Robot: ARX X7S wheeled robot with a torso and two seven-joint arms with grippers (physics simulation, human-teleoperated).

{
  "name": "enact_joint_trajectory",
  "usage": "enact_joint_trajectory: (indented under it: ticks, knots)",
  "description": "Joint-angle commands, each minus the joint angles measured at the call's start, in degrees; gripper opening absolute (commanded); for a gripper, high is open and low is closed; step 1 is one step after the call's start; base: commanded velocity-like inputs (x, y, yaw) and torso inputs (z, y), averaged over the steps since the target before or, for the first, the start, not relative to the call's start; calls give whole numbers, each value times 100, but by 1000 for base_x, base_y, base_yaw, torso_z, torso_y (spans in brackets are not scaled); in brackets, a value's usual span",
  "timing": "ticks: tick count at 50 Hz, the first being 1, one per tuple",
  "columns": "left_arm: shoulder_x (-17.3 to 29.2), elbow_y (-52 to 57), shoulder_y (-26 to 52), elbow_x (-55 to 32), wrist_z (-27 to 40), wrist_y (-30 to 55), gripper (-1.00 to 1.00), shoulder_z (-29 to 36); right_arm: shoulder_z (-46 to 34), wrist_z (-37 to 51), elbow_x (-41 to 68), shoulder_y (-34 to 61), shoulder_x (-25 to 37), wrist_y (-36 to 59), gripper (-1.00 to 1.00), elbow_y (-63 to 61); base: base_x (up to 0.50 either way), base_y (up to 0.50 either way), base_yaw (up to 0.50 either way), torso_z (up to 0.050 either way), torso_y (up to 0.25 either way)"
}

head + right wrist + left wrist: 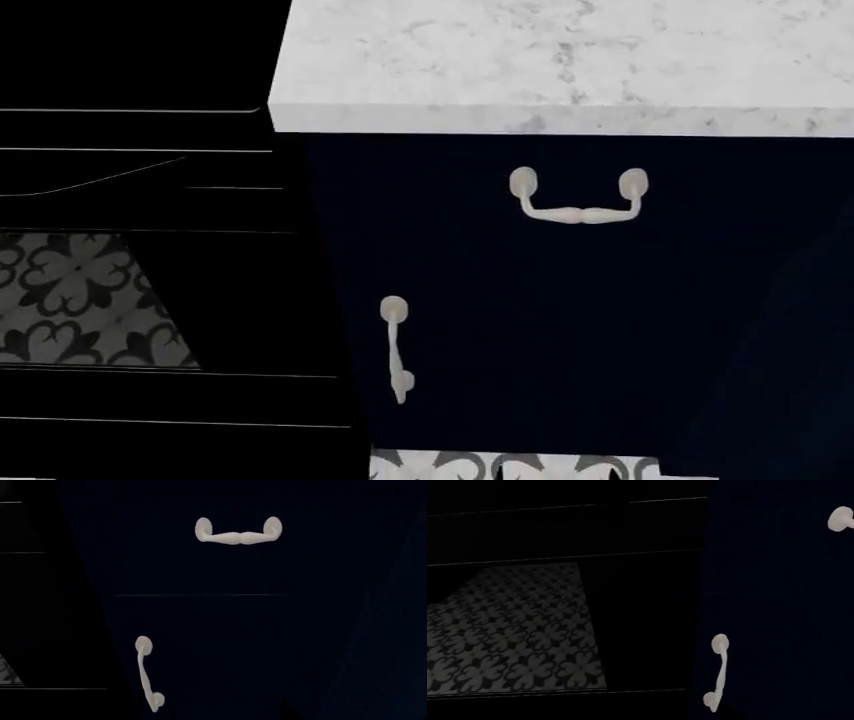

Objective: Open the right drawer.

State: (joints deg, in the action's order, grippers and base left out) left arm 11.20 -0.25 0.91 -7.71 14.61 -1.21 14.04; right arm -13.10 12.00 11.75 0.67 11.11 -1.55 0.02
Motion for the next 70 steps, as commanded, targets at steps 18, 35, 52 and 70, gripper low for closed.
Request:
enact_joint_trajectory:
  ticks: [18,35,52,70]
  knots:
    - [53,49,-23,-162,13,-122,100,45,-98,-43,128,-2,83,-82,100,-34,20,0,0,0,0]
    - [89,44,-22,-205,50,-166,100,75,-159,-41,175,-12,130,-87,100,-58,203,0,0,0,0]
    - [125,39,-9,-242,42,-227,100,138,-187,-6,217,13,152,-109,100,-27,219,0,0,0,0]
    - [155,62,1,-258,133,-194,100,162,-204,102,243,26,165,-62,100,-38,148,0,0,0,0]
